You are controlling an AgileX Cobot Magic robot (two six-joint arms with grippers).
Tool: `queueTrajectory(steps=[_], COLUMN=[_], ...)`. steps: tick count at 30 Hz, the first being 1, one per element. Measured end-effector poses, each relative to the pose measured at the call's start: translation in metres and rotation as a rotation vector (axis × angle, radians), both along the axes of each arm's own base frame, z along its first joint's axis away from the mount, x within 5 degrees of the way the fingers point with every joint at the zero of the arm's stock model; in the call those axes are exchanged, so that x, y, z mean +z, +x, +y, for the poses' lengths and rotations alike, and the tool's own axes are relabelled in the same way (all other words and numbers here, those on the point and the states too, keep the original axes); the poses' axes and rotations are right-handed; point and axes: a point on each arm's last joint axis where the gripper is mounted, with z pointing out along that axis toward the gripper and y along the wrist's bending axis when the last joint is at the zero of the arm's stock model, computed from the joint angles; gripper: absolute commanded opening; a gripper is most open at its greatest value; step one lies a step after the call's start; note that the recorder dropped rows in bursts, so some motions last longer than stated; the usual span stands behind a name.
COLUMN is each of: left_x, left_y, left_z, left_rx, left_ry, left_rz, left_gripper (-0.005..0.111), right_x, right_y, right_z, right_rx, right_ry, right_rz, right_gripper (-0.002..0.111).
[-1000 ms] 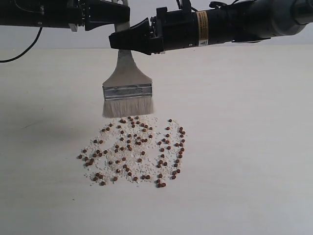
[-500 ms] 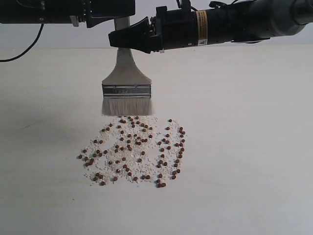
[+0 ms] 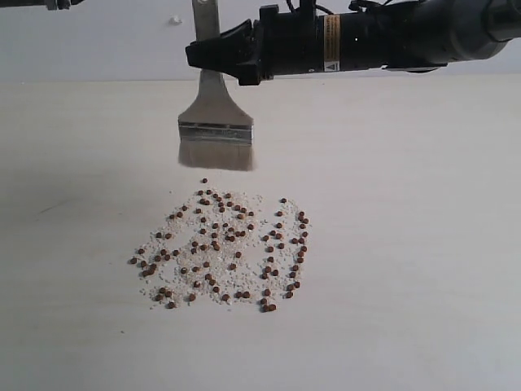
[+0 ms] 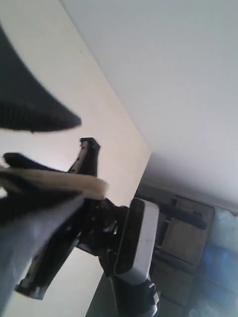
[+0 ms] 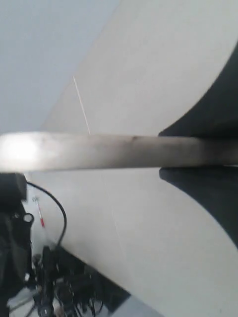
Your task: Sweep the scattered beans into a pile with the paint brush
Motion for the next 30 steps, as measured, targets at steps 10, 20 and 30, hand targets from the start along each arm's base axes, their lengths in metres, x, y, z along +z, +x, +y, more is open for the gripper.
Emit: queueTrajectory(steps=[10, 20, 30], left_x=[-0.015, -0.004, 0.006], left_y=[-0.001, -0.081, -0.248], left_z=[0.019, 0.072, 0.101], left_rx=[0.29, 0.831, 0.95], left_ry=[0.088, 0.299, 0.148], left_rz=[0.106, -0.005, -0.302], left_gripper=[0.0, 0.0, 0.0], right_x=[0.017, 0.031, 0.046], right_y=[0.032, 0.034, -0.007], right_z=[-0.026, -0.065, -0.053], right_rx=[-0.521, -0.939, -0.757], right_ry=[-0.295, -0.421, -0.297], right_rz=[-0.14, -0.017, 0.029], right_gripper=[0.0, 0.0, 0.0])
